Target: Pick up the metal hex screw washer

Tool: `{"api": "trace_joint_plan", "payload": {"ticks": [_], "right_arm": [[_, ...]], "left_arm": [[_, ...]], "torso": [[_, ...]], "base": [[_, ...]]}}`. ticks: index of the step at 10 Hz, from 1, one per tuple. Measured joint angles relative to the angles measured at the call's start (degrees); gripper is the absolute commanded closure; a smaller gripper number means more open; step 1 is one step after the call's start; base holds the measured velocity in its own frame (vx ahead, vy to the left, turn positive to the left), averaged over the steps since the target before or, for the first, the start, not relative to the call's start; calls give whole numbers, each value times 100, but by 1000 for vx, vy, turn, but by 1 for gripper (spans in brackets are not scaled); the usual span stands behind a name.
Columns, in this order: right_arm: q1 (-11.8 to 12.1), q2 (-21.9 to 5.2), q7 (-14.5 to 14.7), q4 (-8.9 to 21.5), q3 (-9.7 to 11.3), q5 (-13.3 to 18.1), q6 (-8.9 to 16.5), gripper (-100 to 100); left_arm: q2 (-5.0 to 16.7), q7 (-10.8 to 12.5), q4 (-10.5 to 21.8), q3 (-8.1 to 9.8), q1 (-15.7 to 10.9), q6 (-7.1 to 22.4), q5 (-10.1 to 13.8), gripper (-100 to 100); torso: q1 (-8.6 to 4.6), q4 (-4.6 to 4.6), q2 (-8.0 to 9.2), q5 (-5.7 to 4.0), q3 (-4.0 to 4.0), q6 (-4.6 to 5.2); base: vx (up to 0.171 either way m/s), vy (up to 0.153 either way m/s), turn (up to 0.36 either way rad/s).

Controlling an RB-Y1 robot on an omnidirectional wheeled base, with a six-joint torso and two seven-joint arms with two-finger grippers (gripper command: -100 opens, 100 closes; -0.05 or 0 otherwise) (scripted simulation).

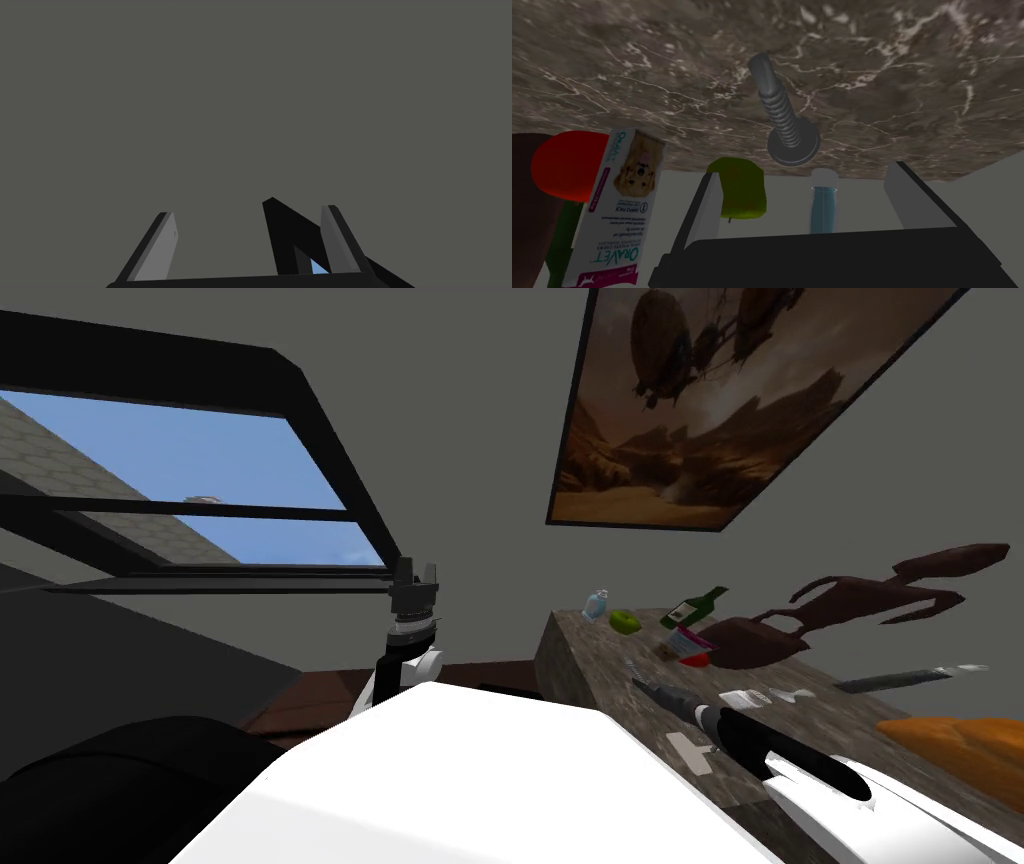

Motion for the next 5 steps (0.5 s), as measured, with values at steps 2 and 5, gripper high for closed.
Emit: {"api": "trace_joint_plan", "payload": {"ticks": [2,5], "right_arm": [[220,-221,51,-54,11,83,286,-100],[374,-485,48,41,228,194,558,-100]], "left_arm": [[0,0,0,0,1,0,0,0],[0,0,0,1,1,0,0,0]], "torso": [[-3,0,-1,-1,0,4],[13,0,-4,2,-2,9]], "base": [[-31,-74,282],[-23,-35,213]]}}
